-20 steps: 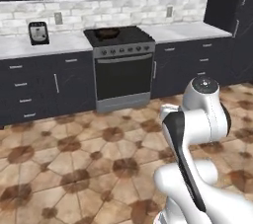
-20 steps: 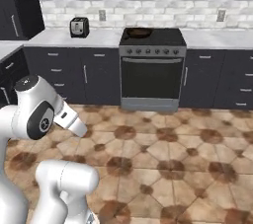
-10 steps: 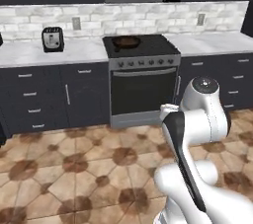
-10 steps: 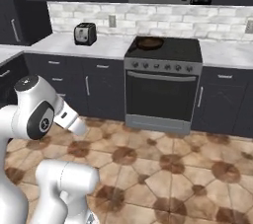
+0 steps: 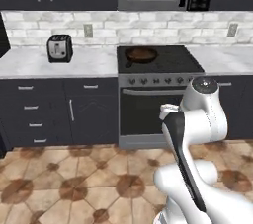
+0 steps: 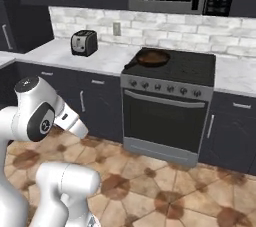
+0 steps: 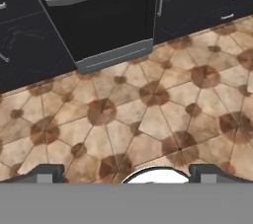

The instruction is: Take the chicken drumsticks from the pan and place one on each plate on the dining counter.

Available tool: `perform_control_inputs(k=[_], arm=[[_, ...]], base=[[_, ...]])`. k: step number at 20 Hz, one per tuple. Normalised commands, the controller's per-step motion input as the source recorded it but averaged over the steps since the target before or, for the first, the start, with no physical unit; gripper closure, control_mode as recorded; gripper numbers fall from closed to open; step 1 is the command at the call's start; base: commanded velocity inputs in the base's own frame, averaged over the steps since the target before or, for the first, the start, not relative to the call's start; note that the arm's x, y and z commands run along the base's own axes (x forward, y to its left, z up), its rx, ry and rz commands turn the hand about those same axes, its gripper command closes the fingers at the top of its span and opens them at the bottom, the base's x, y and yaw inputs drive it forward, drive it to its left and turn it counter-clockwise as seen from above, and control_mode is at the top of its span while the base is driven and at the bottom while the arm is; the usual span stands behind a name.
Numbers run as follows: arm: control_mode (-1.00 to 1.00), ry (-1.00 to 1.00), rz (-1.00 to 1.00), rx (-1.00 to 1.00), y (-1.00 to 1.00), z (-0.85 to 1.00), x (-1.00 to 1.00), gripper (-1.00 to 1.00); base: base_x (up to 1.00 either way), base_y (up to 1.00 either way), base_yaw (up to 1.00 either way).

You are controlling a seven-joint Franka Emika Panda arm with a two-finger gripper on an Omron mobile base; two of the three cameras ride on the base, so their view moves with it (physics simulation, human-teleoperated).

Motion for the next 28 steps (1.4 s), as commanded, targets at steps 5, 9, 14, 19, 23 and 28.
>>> perform_control_inputs(k=[5, 9, 14, 19, 23, 28], arm=[[1.0, 0.0, 0.0, 0.0, 0.0, 0.0, 0.0, -1.0], [1.0, 0.0, 0.0, 0.0, 0.0, 0.0, 0.0, -1.0], [1.0, 0.0, 0.0, 0.0, 0.0, 0.0, 0.0, -1.0], [1.0, 0.0, 0.0, 0.0, 0.0, 0.0, 0.0, -1.0], [1.0, 0.0, 0.0, 0.0, 0.0, 0.0, 0.0, -1.0], [1.0, 0.0, 0.0, 0.0, 0.0, 0.0, 0.0, -1.0]], base=[[1.0, -0.56, 0.21], [1.0, -0.53, 0.17], [1.0, -0.53, 0.07], [1.0, -0.31, 0.0], [0.98, -0.1, -0.01], [0.91, -0.11, -0.02]])
